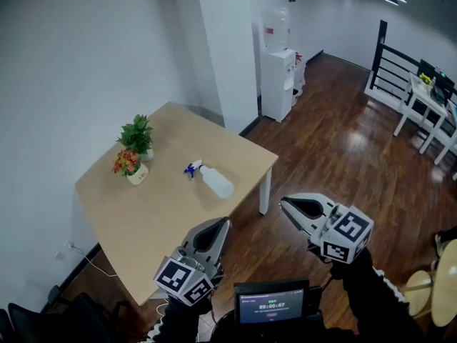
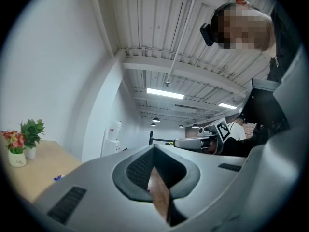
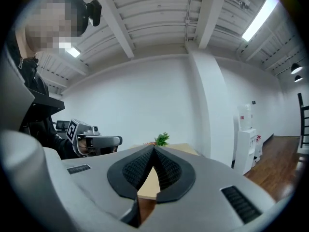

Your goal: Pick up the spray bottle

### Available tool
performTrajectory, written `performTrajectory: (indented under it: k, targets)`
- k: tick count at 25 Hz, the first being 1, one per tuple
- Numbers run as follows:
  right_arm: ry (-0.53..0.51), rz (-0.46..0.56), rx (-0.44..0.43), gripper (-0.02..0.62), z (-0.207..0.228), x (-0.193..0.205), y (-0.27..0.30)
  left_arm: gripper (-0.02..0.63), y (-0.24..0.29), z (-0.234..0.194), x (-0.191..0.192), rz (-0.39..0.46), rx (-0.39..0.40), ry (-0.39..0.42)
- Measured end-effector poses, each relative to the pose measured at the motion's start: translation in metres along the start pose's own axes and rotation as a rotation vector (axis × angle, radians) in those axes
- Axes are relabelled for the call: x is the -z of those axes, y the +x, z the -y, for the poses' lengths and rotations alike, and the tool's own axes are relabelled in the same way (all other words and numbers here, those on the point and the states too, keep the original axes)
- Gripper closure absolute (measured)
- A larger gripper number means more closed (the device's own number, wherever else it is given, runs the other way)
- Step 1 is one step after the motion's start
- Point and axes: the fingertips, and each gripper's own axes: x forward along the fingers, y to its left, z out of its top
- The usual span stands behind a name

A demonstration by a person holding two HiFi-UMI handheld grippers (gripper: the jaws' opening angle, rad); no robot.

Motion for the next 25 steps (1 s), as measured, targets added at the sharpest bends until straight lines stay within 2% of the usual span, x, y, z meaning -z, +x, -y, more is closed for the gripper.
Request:
performTrajectory:
  k: [3, 8, 11, 14, 17, 18, 21, 23, 24, 25]
  targets:
    - [0.001, 0.001, -0.074, 0.588, 0.038, -0.006, 0.039, 0.606, 0.025, -0.038, -0.005, -0.008, -0.079, 0.021]
    - [0.002, -0.023, -0.235, 0.588, 0.111, -0.013, 0.121, 0.606, 0.063, -0.111, -0.012, 0.006, -0.304, 0.021]
    - [0.003, -0.024, -0.295, 0.588, 0.147, -0.027, 0.168, 0.606, 0.078, -0.146, -0.022, 0.014, -0.404, 0.029]
    - [0.005, -0.076, -0.364, 0.588, 0.164, -0.026, 0.226, 0.606, 0.083, -0.187, -0.03, 0.02, -0.482, 0.034]
    - [0.011, -0.132, -0.451, 0.577, 0.157, -0.02, 0.289, 0.606, 0.074, -0.236, -0.03, 0.011, -0.543, 0.029]
    - [0.017, -0.153, -0.479, 0.514, 0.154, -0.018, 0.311, 0.606, 0.069, -0.257, -0.029, 0.011, -0.565, 0.02]
    - [0.016, -0.21, -0.487, 0.495, 0.151, -0.006, 0.378, 0.606, 0.053, -0.321, -0.025, 0.018, -0.624, -0.014]
    - [0.026, -0.289, -0.47, 0.37, 0.145, 0.018, 0.421, 0.606, 0.038, -0.358, -0.018, -0.003, -0.641, -0.022]
    - [0.032, -0.342, -0.466, 0.276, 0.141, 0.031, 0.44, 0.606, 0.032, -0.375, -0.014, -0.02, -0.645, -0.02]
    - [0.033, -0.389, -0.462, 0.149, 0.138, 0.043, 0.456, 0.606, 0.027, -0.39, -0.01, -0.035, -0.647, -0.016]
